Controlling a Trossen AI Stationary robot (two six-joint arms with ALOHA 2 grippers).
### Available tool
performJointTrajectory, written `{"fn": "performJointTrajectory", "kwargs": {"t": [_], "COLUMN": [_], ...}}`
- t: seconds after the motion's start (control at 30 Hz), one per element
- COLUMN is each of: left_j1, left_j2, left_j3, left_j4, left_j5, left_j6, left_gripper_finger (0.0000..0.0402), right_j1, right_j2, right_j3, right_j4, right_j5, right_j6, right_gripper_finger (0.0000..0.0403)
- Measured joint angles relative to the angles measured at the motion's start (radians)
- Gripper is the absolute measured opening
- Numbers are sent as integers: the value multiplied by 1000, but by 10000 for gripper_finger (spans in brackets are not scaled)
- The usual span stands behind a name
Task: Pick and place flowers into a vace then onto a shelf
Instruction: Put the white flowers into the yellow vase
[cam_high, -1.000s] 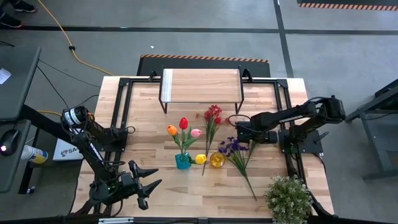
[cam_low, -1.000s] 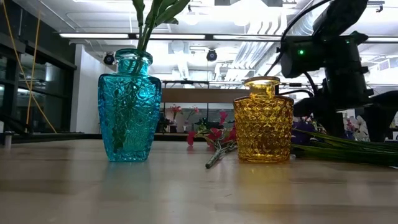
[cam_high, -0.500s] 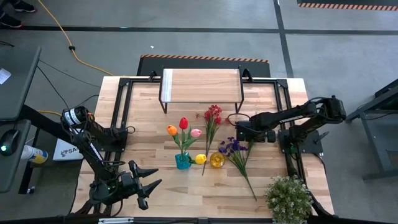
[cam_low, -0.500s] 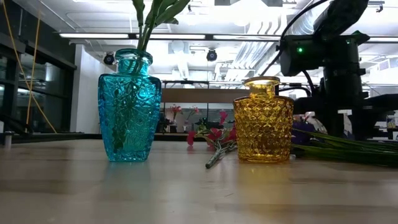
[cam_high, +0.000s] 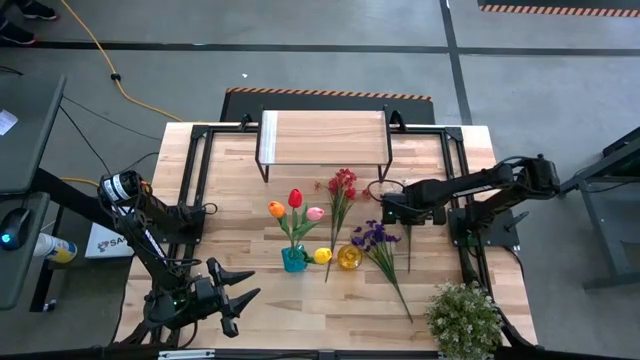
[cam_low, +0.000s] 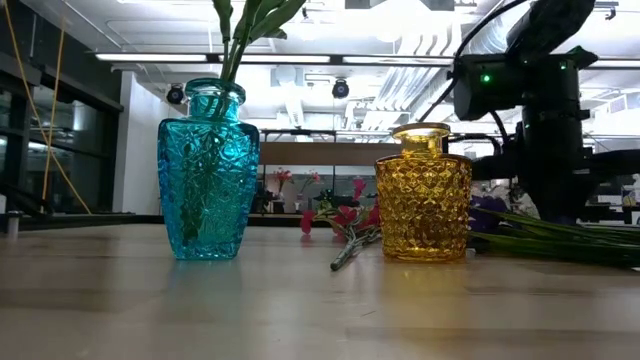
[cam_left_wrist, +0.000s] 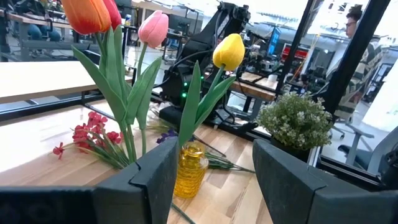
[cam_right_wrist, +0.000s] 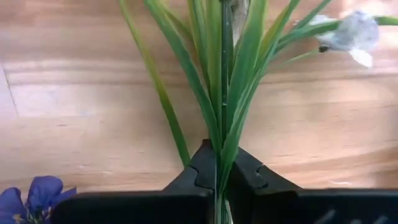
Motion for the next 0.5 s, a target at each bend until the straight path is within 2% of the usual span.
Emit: {"fn": "performJointTrajectory", "kwargs": {"t": [0.13,0.33,0.5], "left_j1": [0,0,0], "left_j2": [0,0,0], "left_j3": [0,0,0], "left_j4": [0,0,0], "left_j5": [0,0,0], "left_j6": [0,0,0], "left_gripper_finger": [239,239,239], "right_j1": [0,0,0], "right_j2": [-57,-163,-257], "right_j3": [0,0,0], "right_j4": [-39,-107,-148], "right_j5": [3,35,63], "right_j6": [13,39,74], "right_gripper_finger": [19,6,13]}}
